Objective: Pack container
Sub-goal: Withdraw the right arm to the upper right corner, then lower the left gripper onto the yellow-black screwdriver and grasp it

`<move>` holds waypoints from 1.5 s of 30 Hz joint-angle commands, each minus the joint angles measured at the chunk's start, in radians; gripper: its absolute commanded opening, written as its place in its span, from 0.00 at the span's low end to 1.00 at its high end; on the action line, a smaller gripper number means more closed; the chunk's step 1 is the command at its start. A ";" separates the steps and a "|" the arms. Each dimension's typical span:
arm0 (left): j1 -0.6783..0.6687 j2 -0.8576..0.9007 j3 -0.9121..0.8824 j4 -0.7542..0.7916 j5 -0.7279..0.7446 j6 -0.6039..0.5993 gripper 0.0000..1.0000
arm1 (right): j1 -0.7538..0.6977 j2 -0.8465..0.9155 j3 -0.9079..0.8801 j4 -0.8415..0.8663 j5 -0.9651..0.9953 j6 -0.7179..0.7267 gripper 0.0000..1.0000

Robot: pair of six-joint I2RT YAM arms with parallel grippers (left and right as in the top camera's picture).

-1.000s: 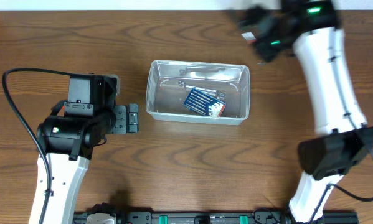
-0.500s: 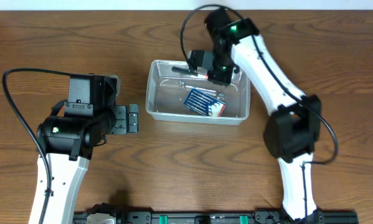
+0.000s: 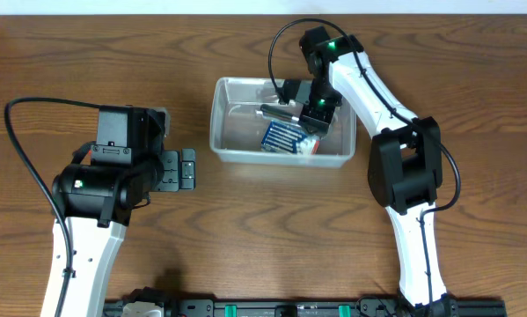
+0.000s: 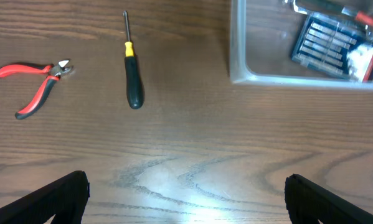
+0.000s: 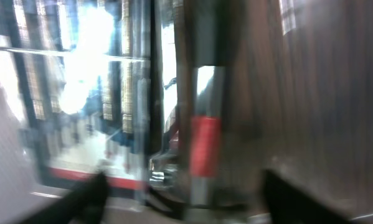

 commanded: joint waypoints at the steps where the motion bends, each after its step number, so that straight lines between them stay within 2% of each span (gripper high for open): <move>1: 0.000 0.000 0.024 -0.006 -0.012 0.006 0.98 | -0.014 -0.018 0.006 -0.003 0.005 0.066 0.99; 4: 0.000 0.000 0.024 -0.004 -0.012 0.006 0.98 | -0.005 -0.068 0.006 -0.007 0.005 0.060 0.99; 10: 0.000 0.000 0.024 -0.002 -0.012 0.007 0.99 | 0.048 -0.288 0.006 -0.017 0.003 -0.056 0.99; 13: 0.000 -0.006 0.030 0.013 -0.012 0.006 0.84 | 0.060 -0.436 0.006 0.000 0.004 -0.062 0.99; 15: 0.000 -0.009 0.053 0.030 -0.013 0.006 0.77 | 0.052 -0.521 0.006 0.031 0.008 -0.050 0.99; 17: 0.000 -0.008 0.085 0.060 -0.031 0.005 0.74 | 0.022 -0.592 0.006 0.099 0.048 0.051 0.99; 18: 0.000 -0.003 0.099 0.079 -0.071 -0.010 0.73 | -0.009 -0.631 0.006 0.143 0.085 0.154 0.99; 22: 0.010 0.061 0.114 0.132 -0.274 -0.043 0.74 | -0.175 -0.702 0.006 0.187 0.098 0.443 0.99; 25: 0.058 0.182 0.114 0.125 -0.289 -0.059 0.90 | -0.328 -0.706 0.006 0.129 0.059 0.571 0.99; 29: 0.116 0.360 0.114 0.126 -0.182 -0.064 0.99 | -0.478 -0.684 0.006 0.024 0.010 0.597 0.99; 34: 0.174 0.564 0.114 0.157 -0.074 -0.061 0.98 | -0.579 -0.658 0.006 -0.039 0.000 0.597 0.99; 39: 0.216 0.733 0.114 0.168 0.068 0.025 0.98 | -0.600 -0.650 0.005 -0.036 -0.004 0.597 0.99; 45: 0.232 0.867 0.114 0.180 0.075 0.032 0.98 | -0.600 -0.650 0.005 -0.036 -0.004 0.596 0.99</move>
